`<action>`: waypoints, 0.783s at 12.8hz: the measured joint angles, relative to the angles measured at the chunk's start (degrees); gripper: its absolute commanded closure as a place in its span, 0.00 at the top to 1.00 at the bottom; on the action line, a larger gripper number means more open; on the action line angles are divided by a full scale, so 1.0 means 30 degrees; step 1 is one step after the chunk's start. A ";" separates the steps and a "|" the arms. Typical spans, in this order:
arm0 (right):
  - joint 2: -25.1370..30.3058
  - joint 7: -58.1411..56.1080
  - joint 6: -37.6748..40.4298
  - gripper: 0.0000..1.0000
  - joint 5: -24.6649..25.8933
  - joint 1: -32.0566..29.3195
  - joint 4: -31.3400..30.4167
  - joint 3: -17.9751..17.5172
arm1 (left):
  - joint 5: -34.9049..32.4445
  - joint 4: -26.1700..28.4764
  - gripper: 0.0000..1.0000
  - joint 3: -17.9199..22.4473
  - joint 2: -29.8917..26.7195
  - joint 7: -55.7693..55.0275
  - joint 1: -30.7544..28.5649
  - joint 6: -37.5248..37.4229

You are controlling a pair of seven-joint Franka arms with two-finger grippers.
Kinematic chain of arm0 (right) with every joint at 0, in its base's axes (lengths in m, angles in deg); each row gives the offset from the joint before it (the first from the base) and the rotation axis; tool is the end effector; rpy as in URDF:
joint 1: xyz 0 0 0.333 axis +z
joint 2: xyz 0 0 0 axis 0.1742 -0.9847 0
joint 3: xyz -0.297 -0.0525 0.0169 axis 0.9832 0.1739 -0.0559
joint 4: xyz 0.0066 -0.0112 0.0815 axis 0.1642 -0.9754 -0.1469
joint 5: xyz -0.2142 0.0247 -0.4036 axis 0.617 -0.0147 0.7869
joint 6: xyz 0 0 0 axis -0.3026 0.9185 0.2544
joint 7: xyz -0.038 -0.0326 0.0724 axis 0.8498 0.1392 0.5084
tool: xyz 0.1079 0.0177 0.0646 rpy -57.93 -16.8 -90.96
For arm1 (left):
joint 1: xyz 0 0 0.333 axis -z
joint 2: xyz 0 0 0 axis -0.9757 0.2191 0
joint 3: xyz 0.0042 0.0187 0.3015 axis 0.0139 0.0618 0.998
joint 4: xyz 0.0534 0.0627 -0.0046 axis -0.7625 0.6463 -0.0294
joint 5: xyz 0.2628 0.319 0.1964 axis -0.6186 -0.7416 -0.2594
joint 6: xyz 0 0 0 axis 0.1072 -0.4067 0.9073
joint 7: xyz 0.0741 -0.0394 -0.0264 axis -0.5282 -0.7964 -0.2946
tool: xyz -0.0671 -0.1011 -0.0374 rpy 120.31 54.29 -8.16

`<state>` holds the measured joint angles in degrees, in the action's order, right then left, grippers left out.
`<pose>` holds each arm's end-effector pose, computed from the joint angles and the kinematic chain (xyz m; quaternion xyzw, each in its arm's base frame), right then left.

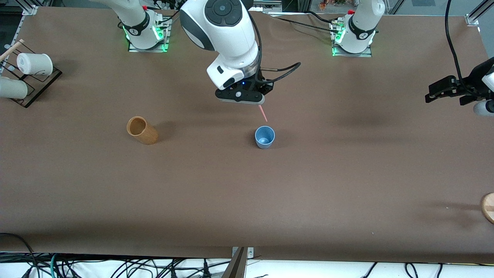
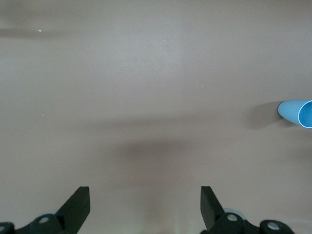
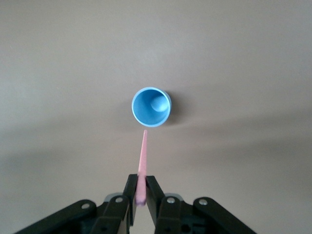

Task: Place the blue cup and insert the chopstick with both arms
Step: 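Lower the chopstick into the blue cup and open the right gripper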

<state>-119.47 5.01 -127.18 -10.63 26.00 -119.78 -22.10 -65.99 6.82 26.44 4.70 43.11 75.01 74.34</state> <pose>0.5472 0.5730 0.4691 -0.9903 0.0971 0.0057 0.0988 0.6442 0.0079 0.5912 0.9981 -0.0207 -0.0529 0.0228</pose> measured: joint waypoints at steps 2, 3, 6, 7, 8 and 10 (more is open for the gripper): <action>-0.0239 0.0000 -0.0596 0.00 0.0395 -0.0016 0.0073 0.0075 | 0.0000 0.0000 1.00 -0.0049 0.0010 0.0017 0.0001 0.0017; -0.0351 0.0000 -0.0742 0.00 0.0640 -0.0015 0.0073 0.0082 | 0.0000 0.0000 1.00 -0.0057 0.0011 0.0026 0.0001 0.0019; -0.0624 0.0000 -0.0836 0.00 0.1242 -0.0018 0.0076 0.0088 | 0.0000 0.0000 1.00 -0.0120 0.0014 0.0072 0.0053 0.0026; -0.0741 0.0000 -0.0836 0.00 0.1318 -0.0011 0.0077 0.0087 | 0.0000 0.0000 1.00 -0.0151 0.0014 0.0077 0.0074 0.0028; -0.0903 0.0000 -0.0838 0.00 0.1349 -0.0003 0.0077 0.0087 | 0.0000 0.0000 1.00 -0.0184 0.0015 0.0082 0.0091 0.0030; -0.1235 0.0000 -0.0940 0.05 0.1373 0.0005 0.0077 0.0085 | 0.0000 0.0000 1.00 -0.0217 0.0015 0.0085 0.0105 0.0031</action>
<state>-123.17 5.00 -130.00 -6.51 26.01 -119.55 -21.84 -65.99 6.81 25.79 4.74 43.36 75.33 74.44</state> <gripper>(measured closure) 0.872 0.000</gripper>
